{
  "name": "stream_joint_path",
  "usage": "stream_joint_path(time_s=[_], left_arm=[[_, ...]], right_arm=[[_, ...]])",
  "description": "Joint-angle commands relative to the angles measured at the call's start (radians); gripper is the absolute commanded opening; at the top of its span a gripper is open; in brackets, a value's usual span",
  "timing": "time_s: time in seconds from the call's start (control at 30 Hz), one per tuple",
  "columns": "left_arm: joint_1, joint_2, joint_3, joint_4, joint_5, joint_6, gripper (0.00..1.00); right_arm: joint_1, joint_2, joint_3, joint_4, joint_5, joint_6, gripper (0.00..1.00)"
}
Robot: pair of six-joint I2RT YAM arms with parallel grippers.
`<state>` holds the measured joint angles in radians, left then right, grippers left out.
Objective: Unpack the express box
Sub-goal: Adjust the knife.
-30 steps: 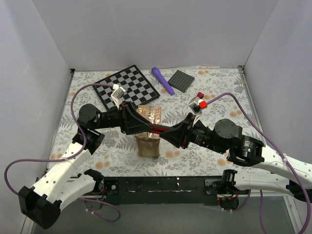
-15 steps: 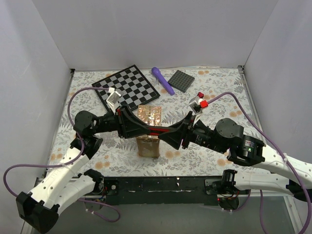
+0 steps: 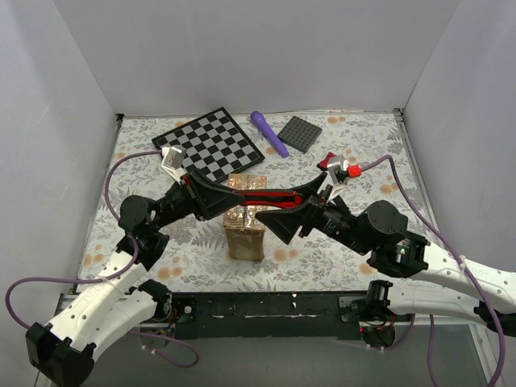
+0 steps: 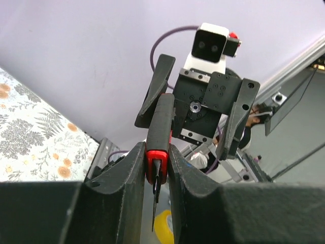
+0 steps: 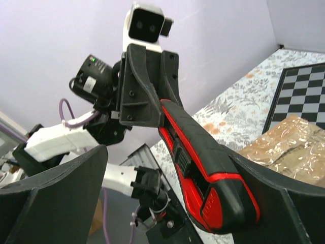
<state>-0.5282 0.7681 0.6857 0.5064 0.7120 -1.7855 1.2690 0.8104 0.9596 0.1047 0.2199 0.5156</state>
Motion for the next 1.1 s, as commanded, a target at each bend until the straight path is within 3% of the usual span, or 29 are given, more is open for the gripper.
stream_joint_path(time_s=[0.0, 0.2, 0.47, 0.53, 0.63, 0.67, 0.77, 0.83, 0.93, 1.07], left_arm=[[-0.001, -0.062, -0.07, 0.099, -0.237, -0.101, 0.0], [-0.009, -0.104, -0.124, 0.136, -0.358, -0.153, 0.0], [-0.027, -0.098, -0.137, 0.165, -0.352, -0.166, 0.0], [-0.032, -0.093, -0.137, 0.162, -0.344, -0.166, 0.0], [-0.038, -0.092, -0.138, 0.162, -0.316, -0.16, 0.0], [-0.039, -0.093, -0.14, 0.162, -0.309, -0.158, 0.0], [-0.039, -0.105, -0.138, 0.144, -0.299, -0.138, 0.0], [-0.041, -0.107, -0.144, 0.153, -0.287, -0.135, 0.0], [-0.039, -0.099, -0.152, 0.173, -0.273, -0.149, 0.0], [-0.042, -0.082, -0.144, 0.178, -0.246, -0.15, 0.0]], right_arm=[[0.0, -0.019, -0.05, 0.268, 0.084, -0.031, 0.95], [0.0, 0.021, -0.101, 0.414, 0.153, -0.048, 0.94], [0.0, 0.122, -0.07, 0.509, 0.162, -0.069, 0.87], [0.0, 0.141, -0.065, 0.549, 0.153, -0.08, 0.75], [-0.005, 0.154, -0.073, 0.601, 0.154, -0.091, 0.65], [-0.011, 0.157, -0.071, 0.607, 0.153, -0.091, 0.55], [-0.022, 0.165, -0.078, 0.647, 0.139, -0.091, 0.45], [-0.026, 0.167, -0.096, 0.696, 0.134, -0.085, 0.46], [-0.033, 0.182, -0.104, 0.731, 0.128, -0.074, 0.55], [-0.04, 0.211, -0.093, 0.747, 0.101, -0.054, 0.57]])
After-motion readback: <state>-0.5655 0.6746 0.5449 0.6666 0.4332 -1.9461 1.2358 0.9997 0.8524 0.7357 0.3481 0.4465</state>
